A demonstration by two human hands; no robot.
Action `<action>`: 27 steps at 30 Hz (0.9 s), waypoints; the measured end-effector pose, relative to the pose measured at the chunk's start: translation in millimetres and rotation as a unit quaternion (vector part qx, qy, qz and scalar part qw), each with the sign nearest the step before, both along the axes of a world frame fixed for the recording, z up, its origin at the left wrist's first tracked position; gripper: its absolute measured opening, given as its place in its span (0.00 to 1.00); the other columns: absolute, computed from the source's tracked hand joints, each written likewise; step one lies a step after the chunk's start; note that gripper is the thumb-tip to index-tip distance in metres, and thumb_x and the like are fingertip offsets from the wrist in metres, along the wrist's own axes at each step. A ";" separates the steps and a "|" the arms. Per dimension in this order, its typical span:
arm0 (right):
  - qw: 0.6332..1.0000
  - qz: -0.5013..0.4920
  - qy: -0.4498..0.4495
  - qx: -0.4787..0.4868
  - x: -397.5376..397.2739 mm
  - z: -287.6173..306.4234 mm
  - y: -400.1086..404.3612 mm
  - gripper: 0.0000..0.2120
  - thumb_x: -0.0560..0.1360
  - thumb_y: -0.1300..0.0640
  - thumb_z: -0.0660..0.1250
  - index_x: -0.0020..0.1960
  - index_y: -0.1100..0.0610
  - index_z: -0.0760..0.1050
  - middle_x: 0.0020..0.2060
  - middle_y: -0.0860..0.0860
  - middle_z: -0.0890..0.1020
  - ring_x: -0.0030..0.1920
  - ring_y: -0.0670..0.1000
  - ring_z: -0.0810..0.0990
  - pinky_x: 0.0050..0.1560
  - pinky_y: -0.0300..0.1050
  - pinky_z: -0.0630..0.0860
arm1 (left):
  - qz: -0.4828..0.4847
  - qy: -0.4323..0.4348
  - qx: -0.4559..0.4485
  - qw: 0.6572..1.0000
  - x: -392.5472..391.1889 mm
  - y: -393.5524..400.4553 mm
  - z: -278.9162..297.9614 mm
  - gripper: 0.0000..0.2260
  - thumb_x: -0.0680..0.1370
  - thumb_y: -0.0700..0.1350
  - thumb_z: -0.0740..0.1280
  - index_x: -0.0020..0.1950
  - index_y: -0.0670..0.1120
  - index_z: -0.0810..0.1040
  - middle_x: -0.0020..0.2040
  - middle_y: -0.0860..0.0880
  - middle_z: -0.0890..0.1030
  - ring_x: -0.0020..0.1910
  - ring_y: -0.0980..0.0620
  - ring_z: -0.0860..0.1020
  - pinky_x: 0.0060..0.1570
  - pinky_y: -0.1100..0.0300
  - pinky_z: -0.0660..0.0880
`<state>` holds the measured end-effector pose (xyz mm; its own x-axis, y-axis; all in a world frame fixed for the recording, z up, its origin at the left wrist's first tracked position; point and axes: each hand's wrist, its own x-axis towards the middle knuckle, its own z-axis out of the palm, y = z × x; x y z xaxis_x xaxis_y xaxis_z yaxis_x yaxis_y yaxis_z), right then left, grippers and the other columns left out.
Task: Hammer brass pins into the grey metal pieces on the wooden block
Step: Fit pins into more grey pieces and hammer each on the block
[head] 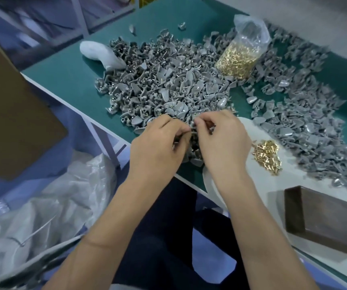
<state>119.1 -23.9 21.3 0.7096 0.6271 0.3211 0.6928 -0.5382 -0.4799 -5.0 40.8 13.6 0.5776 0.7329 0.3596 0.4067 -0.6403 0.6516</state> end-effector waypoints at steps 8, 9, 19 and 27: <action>0.998 -0.002 0.041 0.051 14.1 17.9 -46.1 0.08 0.81 0.49 0.68 0.55 0.43 0.85 0.47 0.41 0.84 0.45 0.44 0.79 0.42 0.44 0.74 | -0.066 -0.029 0.001 0.997 15.4 -21.8 1.7 0.04 0.78 0.47 0.69 0.51 0.54 0.81 0.47 0.57 0.78 0.45 0.57 0.77 0.39 0.52 0.77; 0.997 -0.019 0.042 0.059 21.3 21.5 -60.4 0.07 0.80 0.50 0.68 0.54 0.44 0.85 0.47 0.41 0.84 0.44 0.45 0.79 0.43 0.45 0.75 | -0.084 -0.028 -0.006 0.996 19.9 -26.8 3.3 0.03 0.78 0.48 0.68 0.51 0.56 0.80 0.47 0.58 0.77 0.45 0.58 0.76 0.39 0.54 0.77; 0.981 -0.189 0.035 0.006 81.3 27.7 -194.2 0.07 0.81 0.50 0.66 0.50 0.46 0.83 0.45 0.41 0.84 0.45 0.49 0.80 0.41 0.44 0.71 | -0.230 0.063 -0.031 0.971 89.3 -94.8 4.0 0.04 0.78 0.55 0.68 0.47 0.59 0.81 0.43 0.60 0.76 0.41 0.61 0.75 0.40 0.56 0.75; 0.982 -0.154 0.057 0.091 77.1 14.1 -208.3 0.09 0.81 0.57 0.65 0.56 0.49 0.83 0.51 0.42 0.85 0.53 0.48 0.81 0.53 0.49 0.78 | -0.205 0.087 0.022 0.975 108.8 -103.4 -10.6 0.08 0.75 0.59 0.72 0.52 0.61 0.80 0.45 0.60 0.77 0.44 0.60 0.78 0.39 0.56 0.78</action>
